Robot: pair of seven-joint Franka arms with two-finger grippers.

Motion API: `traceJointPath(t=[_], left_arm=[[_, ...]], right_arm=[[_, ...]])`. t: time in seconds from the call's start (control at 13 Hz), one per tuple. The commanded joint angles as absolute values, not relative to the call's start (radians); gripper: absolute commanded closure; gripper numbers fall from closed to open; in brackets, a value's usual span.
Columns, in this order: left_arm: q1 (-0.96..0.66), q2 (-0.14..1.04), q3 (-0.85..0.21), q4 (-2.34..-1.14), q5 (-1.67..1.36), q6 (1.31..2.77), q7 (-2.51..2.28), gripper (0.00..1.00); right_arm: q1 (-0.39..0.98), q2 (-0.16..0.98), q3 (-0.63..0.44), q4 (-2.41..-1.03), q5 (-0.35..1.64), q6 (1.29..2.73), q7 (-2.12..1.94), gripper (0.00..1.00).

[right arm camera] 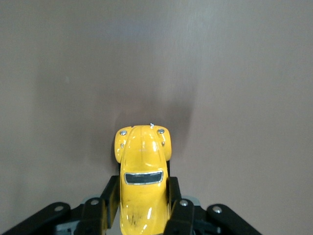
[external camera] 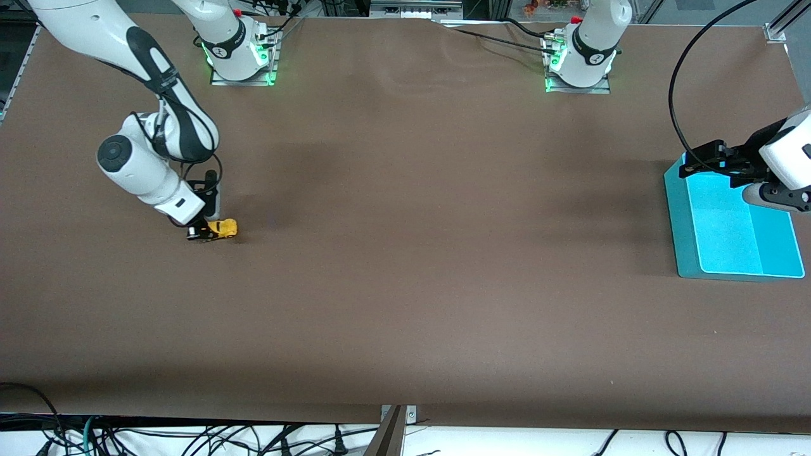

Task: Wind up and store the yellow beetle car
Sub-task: 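Drag the car backward along the table with the right gripper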

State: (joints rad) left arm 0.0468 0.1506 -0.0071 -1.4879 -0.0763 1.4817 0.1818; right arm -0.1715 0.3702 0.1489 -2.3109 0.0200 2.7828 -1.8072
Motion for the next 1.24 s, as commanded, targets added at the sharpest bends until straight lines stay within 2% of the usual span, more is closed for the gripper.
traceJointPath(t=[0.0, 0.31, 0.54, 0.69, 0.77, 0.85, 1.0, 1.16], left_arm=[[0.046, 0.160, -0.008, -1.462, -0.089, 1.474, 0.198, 0.00], [0.049, 0.161, -0.008, -1.462, -0.087, 1.474, 0.201, 0.00], [0.051, 0.176, -0.006, -1.462, -0.087, 1.474, 0.202, 0.00], [0.048, 0.176, -0.008, -1.465, -0.086, 1.474, 0.227, 0.00], [0.048, 0.176, -0.008, -1.468, -0.086, 1.474, 0.265, 0.00], [0.051, 0.176, -0.008, -1.474, -0.086, 1.480, 0.311, 0.00], [0.049, 0.179, -0.008, -1.491, -0.086, 1.496, 0.391, 0.00], [0.051, 0.184, -0.008, -1.494, -0.087, 1.500, 0.446, 0.00]], right_arm=[[-0.227, 0.439, 0.138, -2.316, 0.025, 2.796, -1.859, 0.94], [-0.242, 0.456, 0.058, -2.309, 0.029, 2.796, -1.853, 0.94], [-0.242, 0.462, 0.057, -2.304, 0.046, 2.798, -1.853, 0.93], [-0.242, 0.462, 0.057, -2.303, 0.046, 2.796, -1.850, 0.81], [-0.242, 0.460, 0.057, -2.298, 0.046, 2.795, -1.847, 0.63], [-0.241, 0.460, 0.060, -2.287, 0.046, 2.790, -1.847, 0.53], [-0.241, 0.457, 0.067, -2.275, 0.044, 2.772, -1.848, 0.43], [-0.241, 0.450, 0.092, -2.257, 0.044, 2.748, -1.848, 0.40]])
